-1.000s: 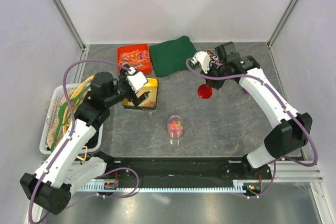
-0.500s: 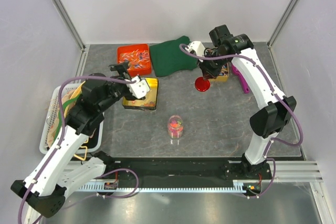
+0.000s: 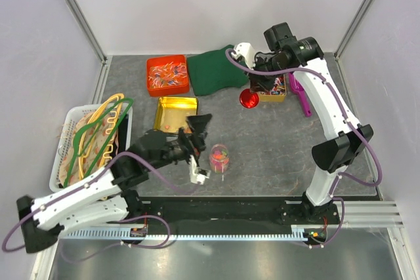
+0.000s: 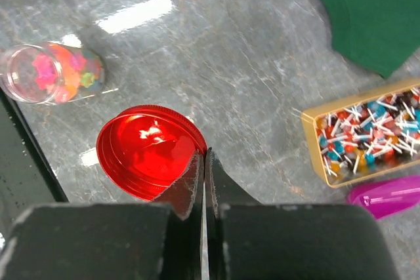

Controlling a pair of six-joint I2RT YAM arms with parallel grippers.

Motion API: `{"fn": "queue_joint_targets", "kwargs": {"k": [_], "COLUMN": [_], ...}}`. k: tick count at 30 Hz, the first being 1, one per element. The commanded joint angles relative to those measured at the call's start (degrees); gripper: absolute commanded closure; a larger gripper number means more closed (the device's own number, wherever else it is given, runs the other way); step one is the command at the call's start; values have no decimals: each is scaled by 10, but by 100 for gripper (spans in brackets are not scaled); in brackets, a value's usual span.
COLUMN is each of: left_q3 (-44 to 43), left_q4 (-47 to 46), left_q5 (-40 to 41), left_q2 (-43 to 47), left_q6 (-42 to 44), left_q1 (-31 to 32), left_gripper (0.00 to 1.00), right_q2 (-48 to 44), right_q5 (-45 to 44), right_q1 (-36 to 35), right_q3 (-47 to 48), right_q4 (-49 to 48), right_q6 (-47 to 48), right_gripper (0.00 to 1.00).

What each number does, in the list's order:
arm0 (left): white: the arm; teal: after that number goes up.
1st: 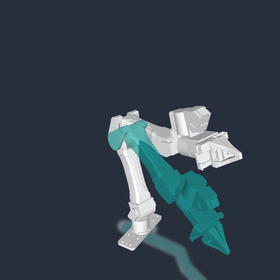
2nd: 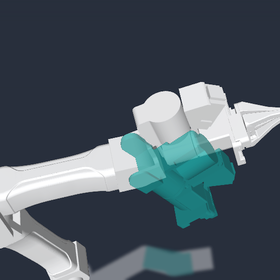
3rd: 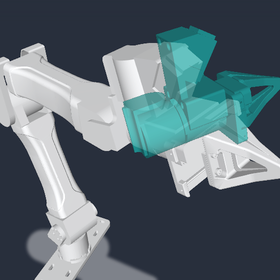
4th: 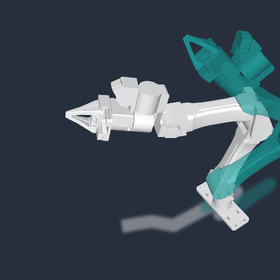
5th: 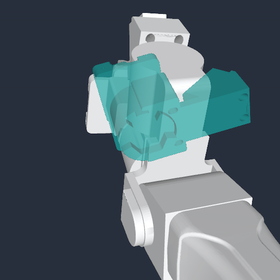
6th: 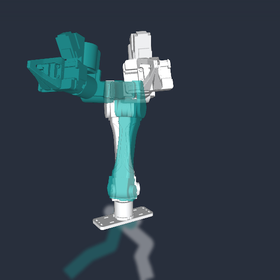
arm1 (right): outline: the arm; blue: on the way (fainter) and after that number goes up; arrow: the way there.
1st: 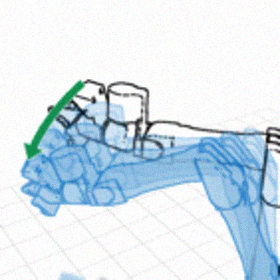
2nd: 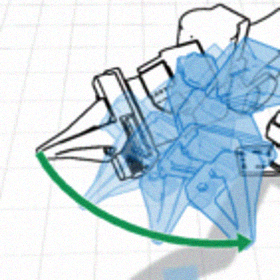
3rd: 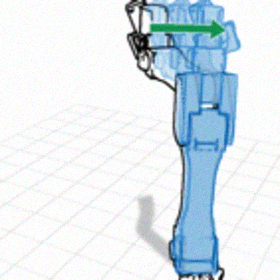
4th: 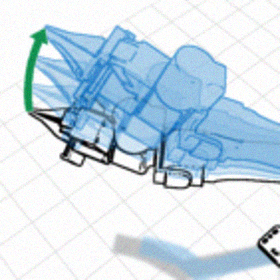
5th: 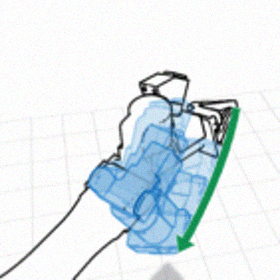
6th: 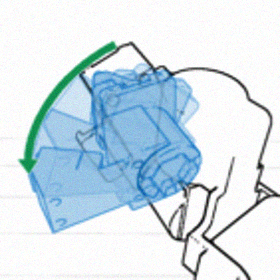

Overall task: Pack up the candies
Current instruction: Pick up the bottle lid at the center of the board.

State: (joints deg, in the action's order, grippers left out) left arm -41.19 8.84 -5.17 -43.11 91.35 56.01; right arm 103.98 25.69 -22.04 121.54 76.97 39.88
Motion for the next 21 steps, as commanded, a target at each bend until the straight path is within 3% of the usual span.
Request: {"fn": "queue_joint_targets", "kwargs": {"k": [1, 10, 15, 21], "left_q3": [-18, -64, -78, -64], "left_q4": [-145, -195, -200, -203], "left_q5": [67, 94, 103, 102], "left_q2": [-79, -192, -216, -218], "left_q6": [81, 101, 100, 94], "left_q1": [64, 97, 101, 103], "left_gripper": [0, 0, 0, 0], "right_q2": [-13, -44, -71, -82], "right_q5": [20, 45, 63, 66], "right_q1": [-36, -50, -59, -75], "right_q3": [5, -51, -99, -94], "right_q4": [45, 28, 5, 0], "right_q6": [2, 13, 13, 5], "right_gripper": [100, 100, 100, 100]}}
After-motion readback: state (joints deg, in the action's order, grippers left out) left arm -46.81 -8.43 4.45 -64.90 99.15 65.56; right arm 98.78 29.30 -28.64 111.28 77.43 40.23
